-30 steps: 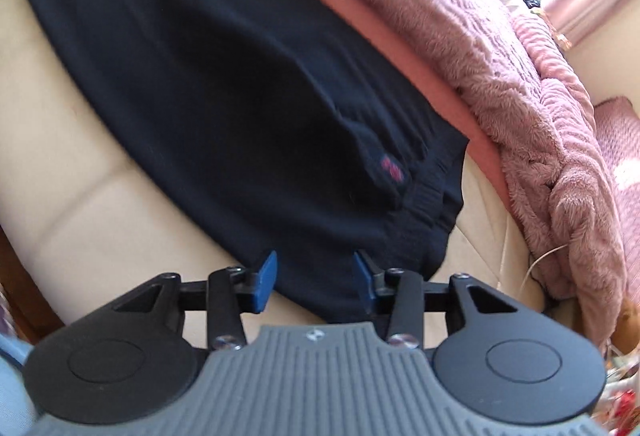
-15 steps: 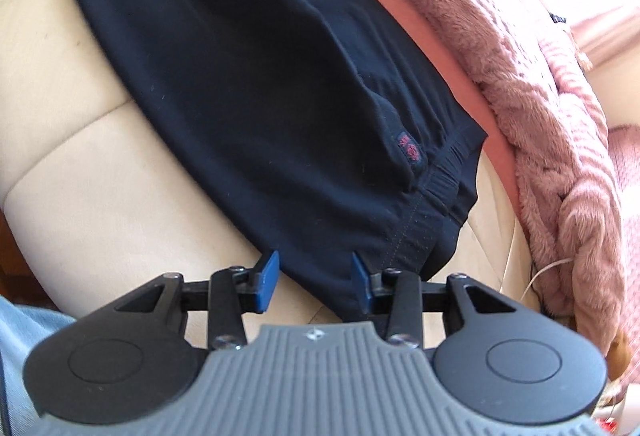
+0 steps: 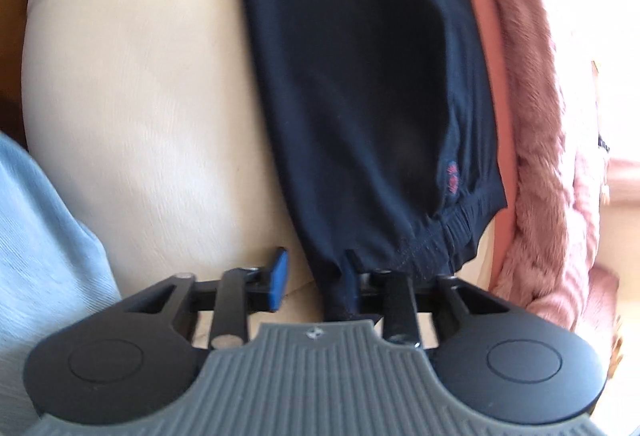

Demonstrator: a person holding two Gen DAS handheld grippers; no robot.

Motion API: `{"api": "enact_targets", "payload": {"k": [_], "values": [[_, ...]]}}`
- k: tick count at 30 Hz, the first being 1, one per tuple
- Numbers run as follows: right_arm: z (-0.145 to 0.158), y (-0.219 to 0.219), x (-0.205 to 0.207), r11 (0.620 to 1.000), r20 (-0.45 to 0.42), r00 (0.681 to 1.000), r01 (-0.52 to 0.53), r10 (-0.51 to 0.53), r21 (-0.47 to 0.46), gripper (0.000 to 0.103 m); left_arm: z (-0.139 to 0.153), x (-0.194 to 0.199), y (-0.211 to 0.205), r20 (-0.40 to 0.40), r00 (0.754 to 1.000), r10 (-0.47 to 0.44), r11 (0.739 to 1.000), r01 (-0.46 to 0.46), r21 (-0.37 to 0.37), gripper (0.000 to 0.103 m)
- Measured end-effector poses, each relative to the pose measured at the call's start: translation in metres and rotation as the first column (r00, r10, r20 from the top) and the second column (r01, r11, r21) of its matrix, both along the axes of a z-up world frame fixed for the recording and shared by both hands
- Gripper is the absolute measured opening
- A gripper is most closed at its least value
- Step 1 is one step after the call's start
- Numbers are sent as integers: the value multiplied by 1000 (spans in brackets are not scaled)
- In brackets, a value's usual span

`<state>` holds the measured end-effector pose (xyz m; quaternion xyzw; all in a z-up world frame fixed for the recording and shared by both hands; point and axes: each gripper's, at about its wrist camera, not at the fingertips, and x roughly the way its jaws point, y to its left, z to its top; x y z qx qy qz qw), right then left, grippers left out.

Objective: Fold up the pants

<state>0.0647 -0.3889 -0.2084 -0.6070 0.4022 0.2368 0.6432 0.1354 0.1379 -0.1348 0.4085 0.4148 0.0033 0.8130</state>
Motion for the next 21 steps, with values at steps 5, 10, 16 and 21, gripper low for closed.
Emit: {"api": "enact_targets", "payload": {"k": [5,10,16,21], "values": [[-5,-4,2,999,44,999,-9,11,-31,0,32,12,5,55,993,103,986,-95,-136,1],[19,-9,2,998,124,991,41,-47,53,0,66,16,8,101,981,168,961,-141,-238,1],[101,-20,41,948,238,944,159,-228,276,0,106,49,10,129,962,242,928,-191,-319,1],[130,-22,96,913,258,915,209,-308,350,0,122,112,17,72,939,337,886,-290,-362,1]]}}
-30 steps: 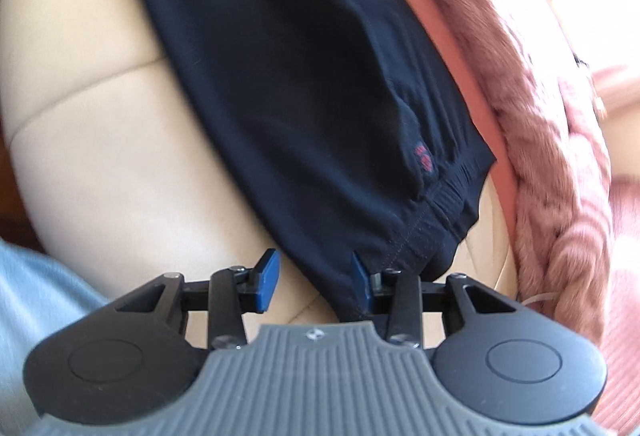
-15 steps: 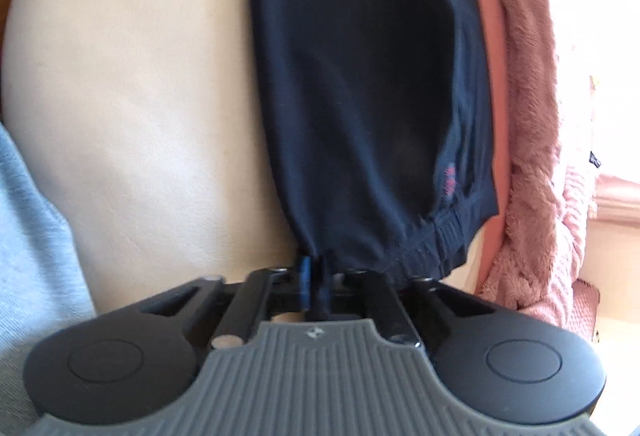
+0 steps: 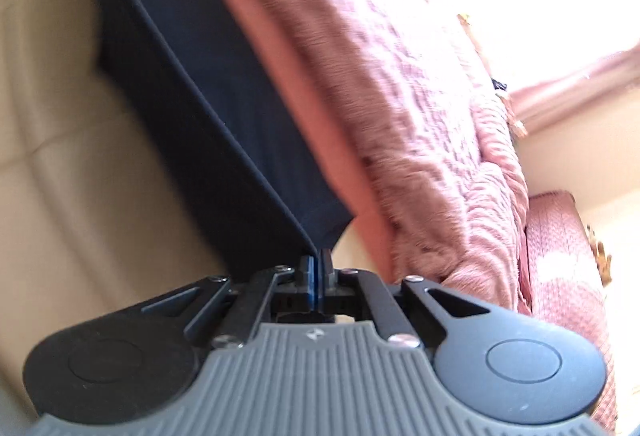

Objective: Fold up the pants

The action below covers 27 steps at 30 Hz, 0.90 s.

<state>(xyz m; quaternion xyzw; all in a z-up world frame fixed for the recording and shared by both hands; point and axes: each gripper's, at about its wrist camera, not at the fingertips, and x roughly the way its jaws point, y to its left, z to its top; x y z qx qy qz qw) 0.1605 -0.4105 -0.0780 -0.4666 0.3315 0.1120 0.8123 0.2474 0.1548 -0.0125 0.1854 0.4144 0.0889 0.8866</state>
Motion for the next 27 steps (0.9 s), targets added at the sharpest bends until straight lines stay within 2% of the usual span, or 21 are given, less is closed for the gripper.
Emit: {"api": "enact_targets", "payload": {"k": [1,4,5,6,7,8,11,12,13,15,20,22,27], "values": [[3,0,34,1000,0,1000,27,-27,15,0,-1,15,1,-13,1000,17,1000,-17,-14,1],[-5,0,94,995,-27,996,84,-83,49,0,-13,63,-2,-63,997,42,999,-44,-21,1],[-10,0,113,993,-38,994,104,-102,54,0,-19,77,-2,-81,996,44,999,-46,-16,1],[-10,0,113,993,-38,994,104,-102,54,0,-26,91,-5,-101,994,46,999,-47,-2,1],[-23,1,150,989,-66,989,137,-134,56,0,-36,104,-9,-121,992,46,999,-45,14,1],[-32,3,166,987,-81,986,152,-147,60,0,-46,116,-11,-136,990,49,999,-45,27,1],[-60,9,202,981,-135,976,181,-170,68,0,-72,146,-17,-169,984,63,997,-52,65,1],[-60,9,202,981,-135,976,181,-170,68,0,-79,154,-18,-179,982,66,996,-54,73,1],[-81,8,222,979,-183,966,194,-180,60,0,-86,161,-18,-189,980,68,996,-55,73,1],[-97,7,233,978,-210,960,201,-185,60,0,-96,170,-21,-201,978,62,996,-46,80,1],[-108,7,240,968,-230,951,232,-205,98,0,-116,180,-21,-217,974,70,995,-54,79,1],[-107,5,239,966,-230,951,235,-206,107,0,-113,176,-19,-206,975,81,996,-70,59,1],[-76,4,223,959,-208,956,238,-205,152,0,-85,163,-16,-160,985,66,998,-62,26,1]]}}
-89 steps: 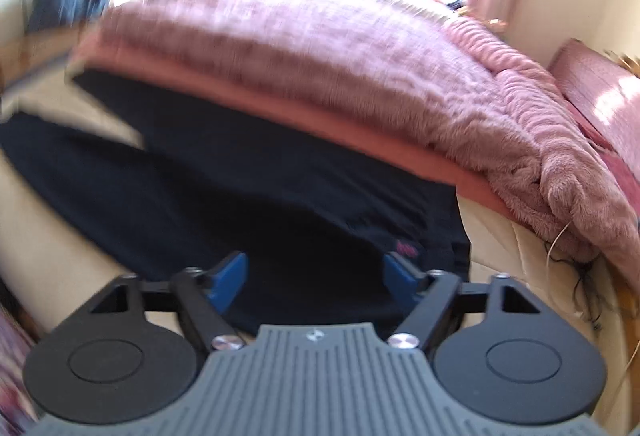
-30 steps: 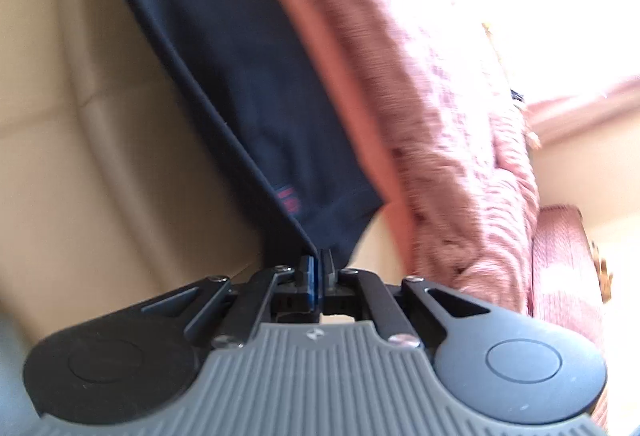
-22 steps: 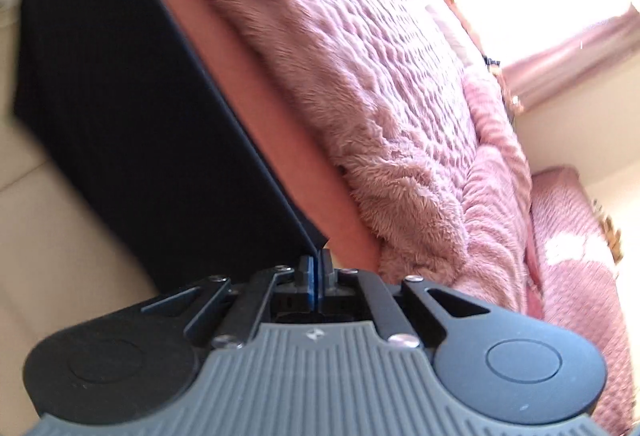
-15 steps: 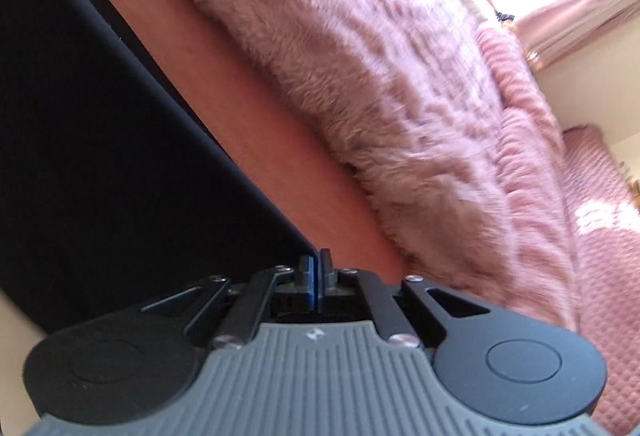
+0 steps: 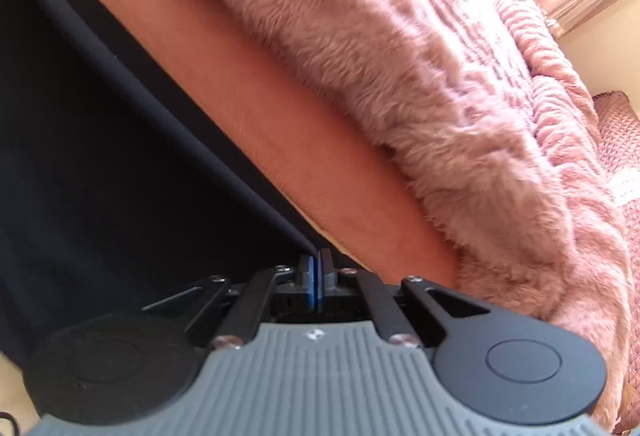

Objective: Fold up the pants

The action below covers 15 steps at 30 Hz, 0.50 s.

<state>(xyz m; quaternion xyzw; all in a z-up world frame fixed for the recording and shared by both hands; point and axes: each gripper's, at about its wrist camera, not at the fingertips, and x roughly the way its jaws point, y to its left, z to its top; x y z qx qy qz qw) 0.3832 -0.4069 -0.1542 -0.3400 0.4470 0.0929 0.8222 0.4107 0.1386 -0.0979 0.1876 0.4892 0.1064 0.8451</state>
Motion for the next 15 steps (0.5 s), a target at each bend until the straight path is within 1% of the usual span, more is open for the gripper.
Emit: {"api": "enact_targets", "payload": {"k": [1,3,5,8,9,10,11,12,13,14,15], "values": [[8,-5,1,999,7,1000,26,-26,35,0,-1,6,0,-7,1000,1,1000,-1,-5,1],[6,-6,7,998,3,999,43,-43,44,0,-11,20,-2,-39,999,11,1000,-11,4,1],[-11,-3,24,996,-29,997,80,-78,49,0,-25,29,-7,-68,998,1,1000,1,26,1],[-24,0,32,993,-36,994,104,-102,53,0,-41,34,-12,-98,995,-6,999,10,45,2],[-24,0,32,993,-36,994,104,-102,53,0,-44,34,-12,-95,995,-6,998,11,54,9],[-25,0,31,992,-16,994,109,-108,56,0,-45,33,-11,-83,997,-2,998,8,64,17],[-24,-1,29,991,-5,993,116,-116,68,0,-46,32,-10,-71,997,4,998,1,66,21],[-23,-4,29,989,7,992,127,-128,81,1,-45,30,-8,-53,999,8,998,-5,57,29],[-21,-6,28,985,23,990,140,-143,97,4,-43,28,-6,-31,999,12,999,-11,51,44],[-18,-8,29,981,41,986,153,-159,119,5,-42,25,-5,-12,1000,18,998,-18,56,49],[-14,-11,27,976,58,983,163,-173,144,10,-38,23,-5,7,1000,17,998,-17,62,56]]}}
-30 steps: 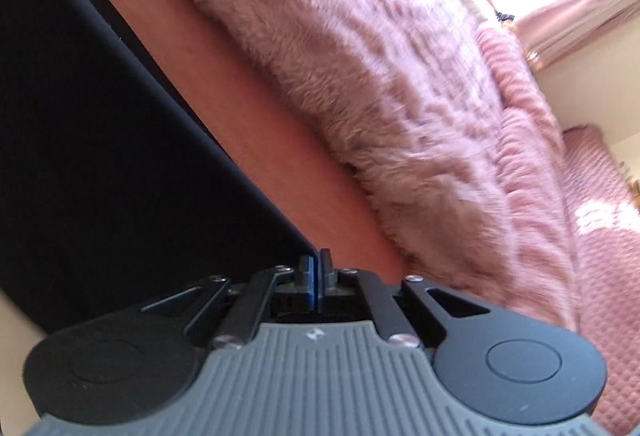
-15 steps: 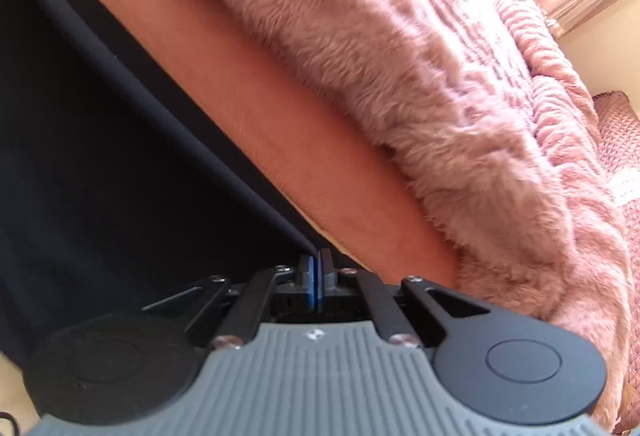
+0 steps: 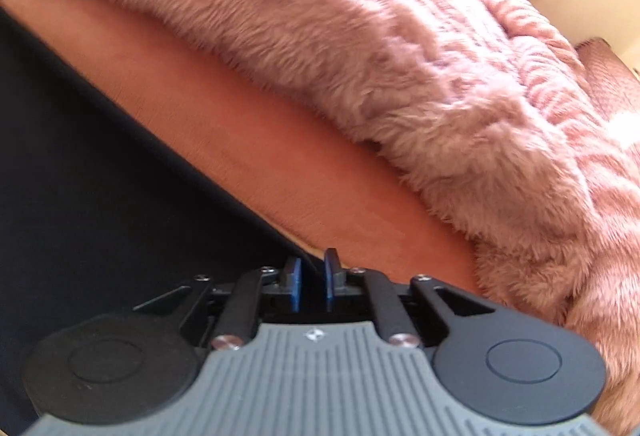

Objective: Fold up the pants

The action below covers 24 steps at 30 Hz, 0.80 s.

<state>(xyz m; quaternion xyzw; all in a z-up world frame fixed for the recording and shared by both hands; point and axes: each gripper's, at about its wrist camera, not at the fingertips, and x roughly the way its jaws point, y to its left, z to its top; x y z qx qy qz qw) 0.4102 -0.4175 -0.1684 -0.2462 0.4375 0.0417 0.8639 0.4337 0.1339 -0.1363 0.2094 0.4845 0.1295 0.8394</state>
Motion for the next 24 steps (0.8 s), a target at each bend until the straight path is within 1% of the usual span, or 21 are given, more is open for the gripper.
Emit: {"api": "enact_targets", "payload": {"k": [1,2,3,4,6,7,8,9,11,12,13,14,16,17,18,19,20,21,22,23,24], "values": [[0,0,0,1000,0,1000,0,0,0,24,4,-5,0,19,1000,-9,1000,8,2,62],[5,-3,-2,1000,18,1000,9,-9,28,38,8,-6,0,29,999,-17,1000,17,2,63],[11,-6,-4,998,38,999,28,-30,54,73,12,-11,-2,39,999,-27,1000,27,7,63],[22,-15,-10,993,75,995,54,-62,106,80,17,-15,-6,52,998,-37,999,37,12,63],[29,-19,-13,989,81,994,65,-76,133,74,27,-24,-17,78,995,-69,998,70,-2,62],[38,-28,-18,985,95,988,104,-118,139,73,33,-30,-22,96,992,-86,996,89,-26,62],[38,-28,-18,985,95,988,104,-118,139,73,39,-36,-28,107,989,-103,992,110,-60,62],[48,-44,-28,971,98,979,158,-177,180,73,43,-42,-34,112,987,-112,987,123,-105,61],[54,-67,-41,933,84,959,238,-269,271,64,47,-53,-41,119,987,-112,966,136,-218,54],[53,-81,-46,900,65,944,286,-324,330,57,46,-58,-44,113,987,-111,950,138,-279,51],[52,-94,-55,861,40,926,332,-376,385,54,43,-60,-46,103,989,-106,938,134,-320,45],[52,-94,-55,861,40,926,332,-376,385,54,39,-64,-49,97,990,-102,929,130,-346,42],[48,-117,-79,769,-6,886,406,-464,494,55,28,-70,-54,87,991,-106,924,131,-359,36],[39,-137,-105,646,-74,827,489,-558,586,55,24,-72,-54,83,991,-103,922,126,-366,36],[35,-146,-118,584,-102,800,512,-591,630,55,20,-74,-53,75,992,-101,919,122,-375,34],[35,-146,-118,584,-102,800,512,-591,630,56,16,-76,-53,67,993,-99,919,117,-377,32],[22,-160,-145,440,-168,745,543,-646,715,57,11,-77,-53,58,993,-98,920,113,-375,31],[13,-166,-155,361,-214,718,557,-663,748,60,7,-77,-51,47,994,-96,922,107,-371,29],[13,-166,-155,361,-214,718,557,-663,748,61,3,-76,-50,28,996,-89,925,93,-368,27],[3,-170,-161,281,-265,693,568,-670,773,61,-1,-75,-49,17,996,-85,925,85,-369,27],[-18,-173,-170,132,-358,655,575,-666,807,61,-3,-75,-49,14,996,-82,925,82,-370,27]]}}
